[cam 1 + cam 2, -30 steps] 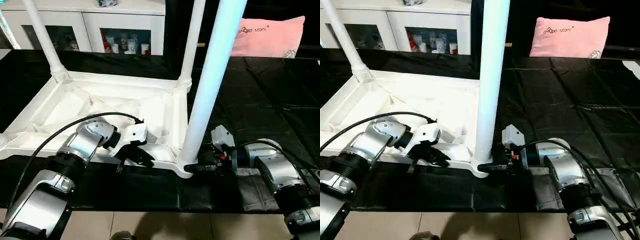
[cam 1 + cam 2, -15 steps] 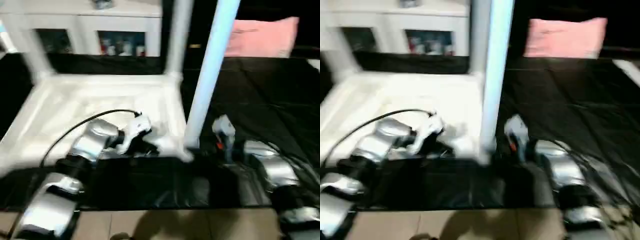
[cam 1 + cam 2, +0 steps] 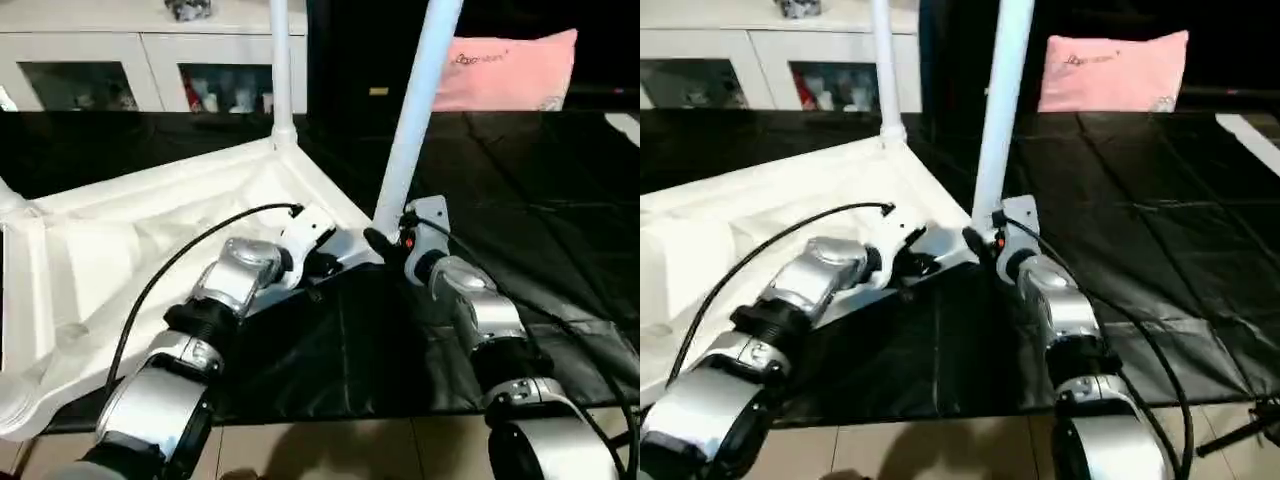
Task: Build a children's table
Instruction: Rotate leg to tighten
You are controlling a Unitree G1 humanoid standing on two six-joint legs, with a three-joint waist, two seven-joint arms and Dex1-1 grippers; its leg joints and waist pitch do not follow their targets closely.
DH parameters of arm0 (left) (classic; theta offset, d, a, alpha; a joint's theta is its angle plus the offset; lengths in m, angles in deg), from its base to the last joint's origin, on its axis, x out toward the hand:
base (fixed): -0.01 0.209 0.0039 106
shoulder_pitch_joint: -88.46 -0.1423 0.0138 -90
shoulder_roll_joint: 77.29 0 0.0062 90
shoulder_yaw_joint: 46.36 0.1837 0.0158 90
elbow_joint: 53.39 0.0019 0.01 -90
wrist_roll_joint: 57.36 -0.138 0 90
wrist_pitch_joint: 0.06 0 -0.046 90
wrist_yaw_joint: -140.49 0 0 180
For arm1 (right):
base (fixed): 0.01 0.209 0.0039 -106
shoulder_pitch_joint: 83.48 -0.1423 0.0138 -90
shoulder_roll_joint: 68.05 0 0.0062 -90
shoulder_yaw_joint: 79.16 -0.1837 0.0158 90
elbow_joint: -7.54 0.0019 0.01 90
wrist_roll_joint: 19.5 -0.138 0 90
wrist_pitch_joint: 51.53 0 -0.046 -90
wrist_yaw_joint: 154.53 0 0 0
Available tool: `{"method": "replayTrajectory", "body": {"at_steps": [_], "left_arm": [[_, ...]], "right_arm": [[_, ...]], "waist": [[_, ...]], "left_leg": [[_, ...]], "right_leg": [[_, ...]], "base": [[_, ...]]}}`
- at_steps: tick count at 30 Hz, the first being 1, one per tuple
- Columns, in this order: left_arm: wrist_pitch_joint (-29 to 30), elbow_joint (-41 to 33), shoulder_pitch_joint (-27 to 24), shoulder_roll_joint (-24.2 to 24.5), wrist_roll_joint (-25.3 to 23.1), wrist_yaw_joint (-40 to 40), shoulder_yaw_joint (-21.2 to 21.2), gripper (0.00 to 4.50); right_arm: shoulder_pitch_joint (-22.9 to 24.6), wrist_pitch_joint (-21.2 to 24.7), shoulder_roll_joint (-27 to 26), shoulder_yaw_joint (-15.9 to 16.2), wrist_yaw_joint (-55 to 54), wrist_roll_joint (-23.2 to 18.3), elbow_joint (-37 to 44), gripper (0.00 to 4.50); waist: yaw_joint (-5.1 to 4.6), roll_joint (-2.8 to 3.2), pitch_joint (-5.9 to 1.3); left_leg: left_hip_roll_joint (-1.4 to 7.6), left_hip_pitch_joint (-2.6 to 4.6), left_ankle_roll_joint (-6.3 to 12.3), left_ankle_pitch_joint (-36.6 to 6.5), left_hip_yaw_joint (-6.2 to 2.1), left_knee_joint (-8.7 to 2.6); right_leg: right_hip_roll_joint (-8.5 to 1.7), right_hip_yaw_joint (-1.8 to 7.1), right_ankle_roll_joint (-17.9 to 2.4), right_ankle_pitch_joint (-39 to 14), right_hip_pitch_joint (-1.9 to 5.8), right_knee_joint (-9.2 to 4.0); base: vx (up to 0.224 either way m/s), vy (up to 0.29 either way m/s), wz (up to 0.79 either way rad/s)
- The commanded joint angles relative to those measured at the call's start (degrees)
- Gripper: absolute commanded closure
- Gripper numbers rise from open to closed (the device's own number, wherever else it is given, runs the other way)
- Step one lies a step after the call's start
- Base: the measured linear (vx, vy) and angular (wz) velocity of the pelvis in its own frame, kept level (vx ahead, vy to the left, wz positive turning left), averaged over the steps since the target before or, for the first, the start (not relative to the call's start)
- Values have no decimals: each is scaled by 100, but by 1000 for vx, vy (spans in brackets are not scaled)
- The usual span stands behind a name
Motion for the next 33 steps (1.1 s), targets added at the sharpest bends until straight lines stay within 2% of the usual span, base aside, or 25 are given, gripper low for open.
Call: {"method": "replayTrajectory", "body": {"at_steps": [1, 3, 4, 6, 7, 8, 9, 10, 12, 14, 15, 16, 17, 20, 22, 24, 26, 30, 31, 33], "left_arm": [[-228, -31, 153, -96, 72, -190, -4, 450], [-307, 2, 125, -6, 72, -63, 28, 450], [-381, -6, 93, 59, 53, 36, 60, 450], [-438, -42, 38, 160, 24, 186, 110, 450], [-643, -111, -58, 331, -27, 482, 205, 450], [-756, -141, -95, 397, -41, 609, 243, 450], [-753, -143, -98, 403, -41, 619, 245, 450], [-794, -186, -155, 541, -64, 830, 300, 450], [-816, -197, -172, 593, -77, 905, 325, 450], [-983, -313, -280, 861, -65, 1424, 452, 450], [-1004, -327, -291, 889, -61, 1486, 466, 450], [-1167, -388, -346, 1074, -54, 1850, 582, 450], [-1167, -388, -346, 1074, -54, 1850, 582, 450], [-1409, -505, -432, 1378, 2, 2455, 725, 450], [-1468, -665, -532, 1556, 82, 2979, 805, 450], [-1489, -719, -566, 1604, 107, 3136, 829, 450], [-1500, -938, -679, 1769, 194, 3544, 922, 450], [-1535, -1108, -758, 1913, 264, 3883, 1009, 450], [-1525, -1123, -764, 1922, 272, 3907, 1014, 450], [-1392, -1358, -844, 2032, 352, 4206, 1081, 450]], "right_arm": [[182, 74, -294, 411, 538, -73, -26, 80], [273, -24, -165, 399, 641, -77, 98, 80], [335, -100, -75, 396, 764, -103, 193, 55], [420, -144, 63, 372, 927, -155, 335, 55], [565, -227, 297, 340, 1301, -243, 597, 34], [621, -258, 388, 338, 1470, -282, 704, 34], [627, -262, 398, 339, 1490, -286, 715, 18], [760, -368, 644, 420, 1938, -331, 953, 18], [813, -416, 748, 471, 2120, -336, 1041, 7], [1044, -528, 1193, 665, 2970, -435, 1447, 7], [1060, -529, 1231, 673, 3043, -452, 1482, 7], [1093, -464, 1392, 649, 3399, -578, 1628, 7], [1093, -464, 1392, 649, 3399, -578, 1628, 7], [1087, -350, 1626, 684, 3841, -697, 1774, 7], [1071, -433, 1738, 784, 4127, -684, 1808, 7], [1069, -444, 1776, 825, 4215, -694, 1817, 7], [1025, -475, 1886, 1010, 4575, -693, 1807, 7], [965, -367, 1941, 1156, 4972, -735, 1752, 7], [962, -351, 1948, 1168, 5007, -740, 1750, 34], [926, -275, 1996, 1298, 5329, -766, 1718, 43]], "waist": [[-6, -21, -358], [-13, -22, -352], [-14, -29, -351], [-17, -27, -354], [-3, -61, -355], [-12, -56, -361], [-25, -54, -372], [-20, -65, -388], [-13, -56, -397], [29, -54, -399], [29, -63, -391], [21, -68, -391], [33, -64, -386], [49, -55, -363], [64, -42, -359], [74, -44, -361], [91, -53, -359], [125, -63, -370], [136, -59, -366], [154, -83, -366]], "left_leg": [[191, 21, 263, -858, -55, -393], [191, 24, 242, -976, -57, -399], [191, 22, 243, -987, -56, -400], [197, 15, 249, -979, -63, -403], [189, 7, 315, -930, -65, -397], [191, -10, 349, -884, -64, -392], [193, -17, 393, -789, -61, -385], [198, -12, 430, -664, -54, -368], [205, -26, 509, -499, -51, -352], [223, -21, 587, -485, -44, -338], [225, -41, 642, -479, -52, -347], [221, -31, 653, -501, -43, -344], [227, -23, 657, -583, -39, -344], [243, -9, 528, -747, -41, -366], [261, -2, 441, -825, -40, -378], [256, 13, 404, -810, -30, -372], [262, 5, 392, -824, -35, -376], [259, -6, 435, -670, -30, -364], [260, 0, 436, -676, -25, -362], [263, -4, 421, -695, -27, -365]], "right_leg": [[-487, 283, -1085, -1094, 312, -465], [-494, 284, -1058, -1272, 307, -491], [-489, 285, -1041, -1300, 310, -493], [-493, 286, -1024, -1281, 315, -486], [-482, 286, -968, -1229, 340, -497], [-490, 292, -974, -1152, 342, -472], [-485, 291, -1011, -993, 339, -455], [-490, 291, -1095, -793, 338, -428], [-476, 281, -1188, -497, 334, -393], [-484, 281, -1240, -318, 336, -376], [-482, 280, -1255, -231, 348, -360], [-471, 277, -1261, -249, 334, -365], [-478, 279, -1261, -372, 328, -375], [-483, 272, -1249, -761, 309, -405], [-487, 275, -1223, -919, 295, -409], [-478, 280, -1245, -870, 279, -402], [-498, 280, -1237, -911, 286, -397], [-491, 274, -1264, -767, 293, -367], [-488, 276, -1251, -795, 281, -369], [-493, 272, -1235, -880, 288, -368]], "base": [[0, 0, 0], [0, 0, 0], [0, 0, 0], [0, 0, 0], [0, 0, 0], [0, 0, 0], [0, 0, 0], [0, 0, 0], [0, 0, 0], [0, 0, 0], [0, 0, 0], [0, 0, 0], [0, 0, 0], [0, 0, 0], [0, 0, 0], [0, 0, 0], [0, 0, 0], [0, 0, 0], [0, 0, 0], [0, 0, 0]]}}
